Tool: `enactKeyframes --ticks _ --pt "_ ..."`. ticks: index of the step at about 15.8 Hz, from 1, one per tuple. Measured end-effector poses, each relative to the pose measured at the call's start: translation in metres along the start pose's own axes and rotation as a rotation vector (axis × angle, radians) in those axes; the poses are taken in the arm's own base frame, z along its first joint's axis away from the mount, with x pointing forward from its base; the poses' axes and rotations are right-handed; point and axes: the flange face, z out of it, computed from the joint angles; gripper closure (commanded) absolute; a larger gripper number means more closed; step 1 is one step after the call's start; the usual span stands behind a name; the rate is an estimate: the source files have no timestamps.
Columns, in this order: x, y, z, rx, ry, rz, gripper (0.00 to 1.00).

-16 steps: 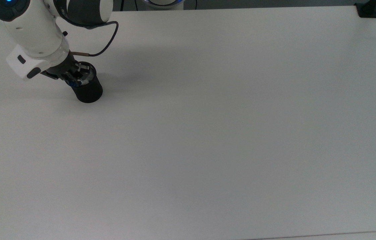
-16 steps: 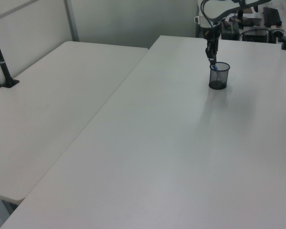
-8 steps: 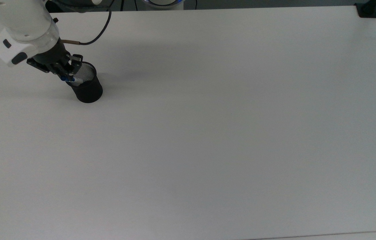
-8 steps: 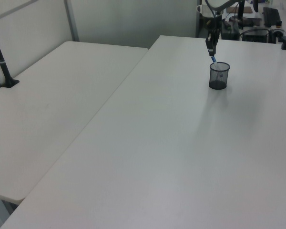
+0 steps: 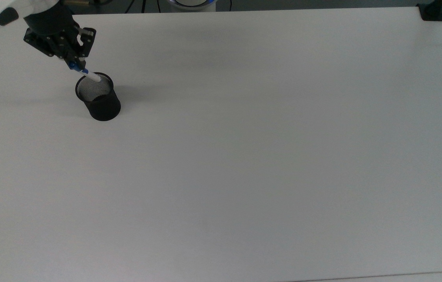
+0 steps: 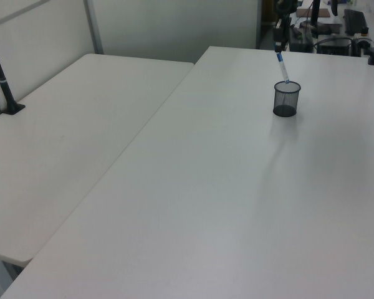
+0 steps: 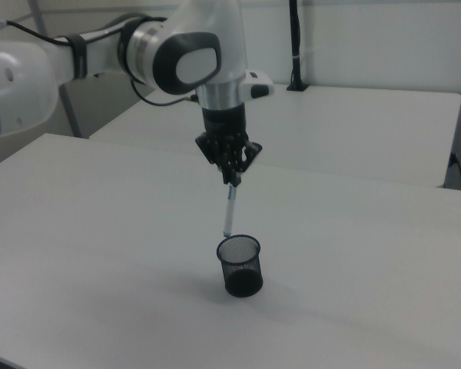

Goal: Remove the marker
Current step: 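Lift the marker straight up out of the pen cup, then carry the marker away from the cup and lower it to the table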

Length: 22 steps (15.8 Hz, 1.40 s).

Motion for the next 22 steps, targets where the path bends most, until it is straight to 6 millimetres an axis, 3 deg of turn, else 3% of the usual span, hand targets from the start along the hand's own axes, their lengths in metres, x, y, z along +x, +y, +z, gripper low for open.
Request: enactKeyframes --ticks 3,6,9,13,17,22 --pt "-0.008 -0.028 -0.016 0.033 -0.03 -0.037 0.82" --pt "-0.005 -0.072 -0.002 0.053 -0.101 -0.101 0.81" --pt "0.0 -0.109 0.031 0.065 -0.185 -0.142 0.82" --pt "0.011 -0.147 0.092 0.064 -0.295 -0.173 0.81" --pt "0.017 -0.173 0.146 0.059 -0.383 -0.21 0.81" --pt "0.019 -0.192 0.184 0.049 -0.445 -0.223 0.79"
